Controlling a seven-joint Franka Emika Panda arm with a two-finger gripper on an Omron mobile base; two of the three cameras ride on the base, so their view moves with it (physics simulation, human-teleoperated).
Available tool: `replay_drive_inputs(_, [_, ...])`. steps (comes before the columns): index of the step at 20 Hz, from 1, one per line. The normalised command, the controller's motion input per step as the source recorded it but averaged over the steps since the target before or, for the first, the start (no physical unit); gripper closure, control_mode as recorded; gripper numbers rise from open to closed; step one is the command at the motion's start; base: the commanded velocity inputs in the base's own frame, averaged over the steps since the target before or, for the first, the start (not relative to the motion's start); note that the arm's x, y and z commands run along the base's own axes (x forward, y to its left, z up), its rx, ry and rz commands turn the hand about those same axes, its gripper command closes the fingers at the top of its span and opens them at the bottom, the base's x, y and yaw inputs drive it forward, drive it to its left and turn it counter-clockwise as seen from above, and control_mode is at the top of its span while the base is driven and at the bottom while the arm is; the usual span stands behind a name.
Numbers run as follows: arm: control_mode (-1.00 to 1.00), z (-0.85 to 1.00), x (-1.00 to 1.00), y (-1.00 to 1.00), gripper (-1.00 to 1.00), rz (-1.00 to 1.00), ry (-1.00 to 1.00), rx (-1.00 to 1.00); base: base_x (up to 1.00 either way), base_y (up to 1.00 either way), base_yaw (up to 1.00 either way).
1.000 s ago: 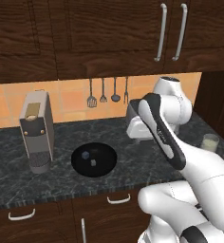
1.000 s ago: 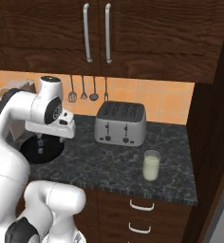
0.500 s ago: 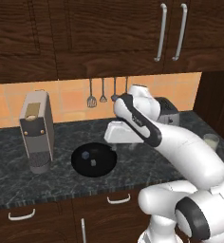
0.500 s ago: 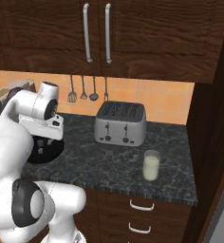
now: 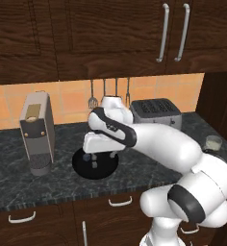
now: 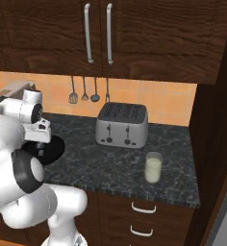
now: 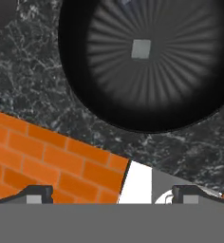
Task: Grab a lemon wedge from the fridge and one ice cube from the ice bowl, and put them in the glass of lemonade.
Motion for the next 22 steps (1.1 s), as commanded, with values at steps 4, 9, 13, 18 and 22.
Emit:
replay_drive_inputs(4, [-1.0,-0.19,0.61,0.39,-1.0,0.01,0.0,-0.06,0.0,0.0,0.0])
replay_drive_inputs(9, [-1.0,0.0,0.24,0.21,-1.0,0.0,-0.03,-0.25,0.0,0.0,0.0])
replay_drive_inputs(13, [-1.0,-0.4,0.12,0.01,-1.0,0.0,-0.04,-0.15,0.0,0.0,0.0])
replay_drive_inputs(18, [-1.0,-0.58,0.17,-0.07,-1.0,-0.05,0.0,0.0,0.0,0.0,0.0])
replay_drive_inputs(22, [-1.0,-0.09,0.29,0.0,-1.0,-0.08,0.0,0.0,0.0,0.0,0.0])
